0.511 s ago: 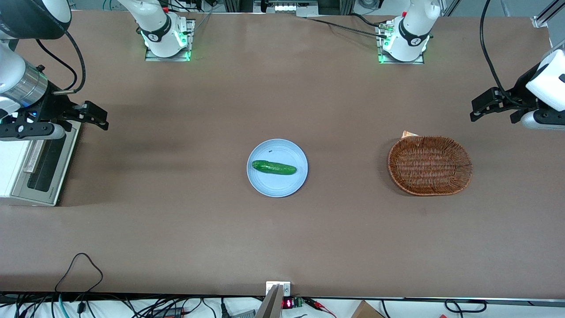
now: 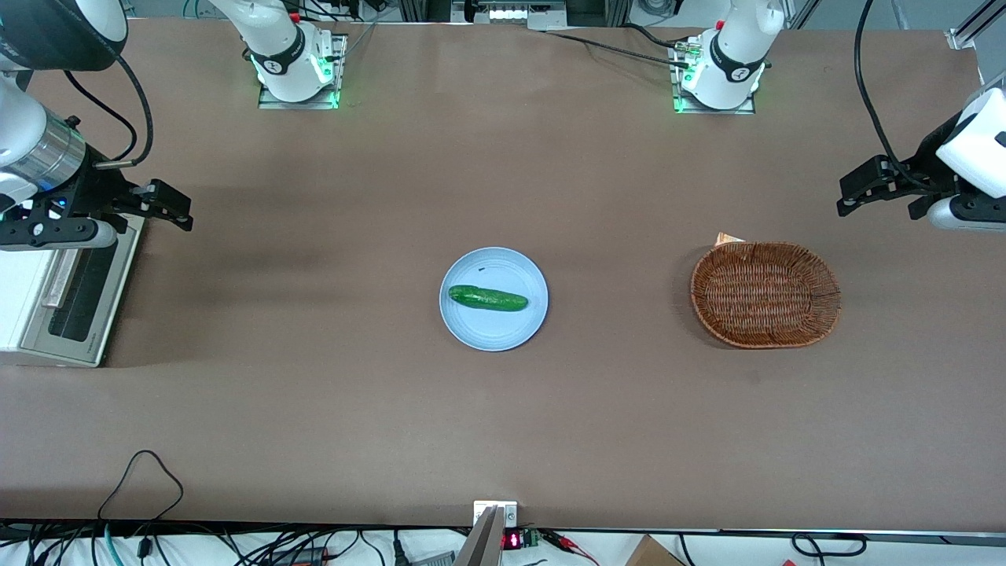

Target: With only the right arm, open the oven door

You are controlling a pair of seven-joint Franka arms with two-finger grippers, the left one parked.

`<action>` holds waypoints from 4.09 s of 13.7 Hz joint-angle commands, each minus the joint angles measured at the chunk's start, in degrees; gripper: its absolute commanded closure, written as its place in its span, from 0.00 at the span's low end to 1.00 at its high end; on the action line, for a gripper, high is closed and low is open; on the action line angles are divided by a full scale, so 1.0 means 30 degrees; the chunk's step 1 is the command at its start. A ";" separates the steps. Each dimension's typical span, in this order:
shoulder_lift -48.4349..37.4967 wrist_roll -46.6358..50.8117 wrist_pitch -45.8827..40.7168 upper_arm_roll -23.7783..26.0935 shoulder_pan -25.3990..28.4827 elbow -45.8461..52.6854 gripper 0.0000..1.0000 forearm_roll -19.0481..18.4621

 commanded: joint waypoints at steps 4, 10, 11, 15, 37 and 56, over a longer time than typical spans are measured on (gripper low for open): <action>0.0253 0.0106 -0.0762 0.0046 -0.0051 0.0605 0.17 -0.0033; 0.0282 0.0047 -0.0791 -0.0451 -0.0080 0.0605 0.82 0.1309; 0.0282 0.0047 -0.0791 -0.0539 -0.0080 0.0605 0.90 0.1517; 0.0311 -0.0128 -0.0820 -0.0569 -0.0080 0.0547 1.00 0.1490; 0.4177 0.7014 0.3660 -0.2296 -0.0929 -0.3348 1.00 -1.2774; 0.5642 0.8191 0.7903 -0.3704 -0.1516 -0.5252 1.00 -1.6001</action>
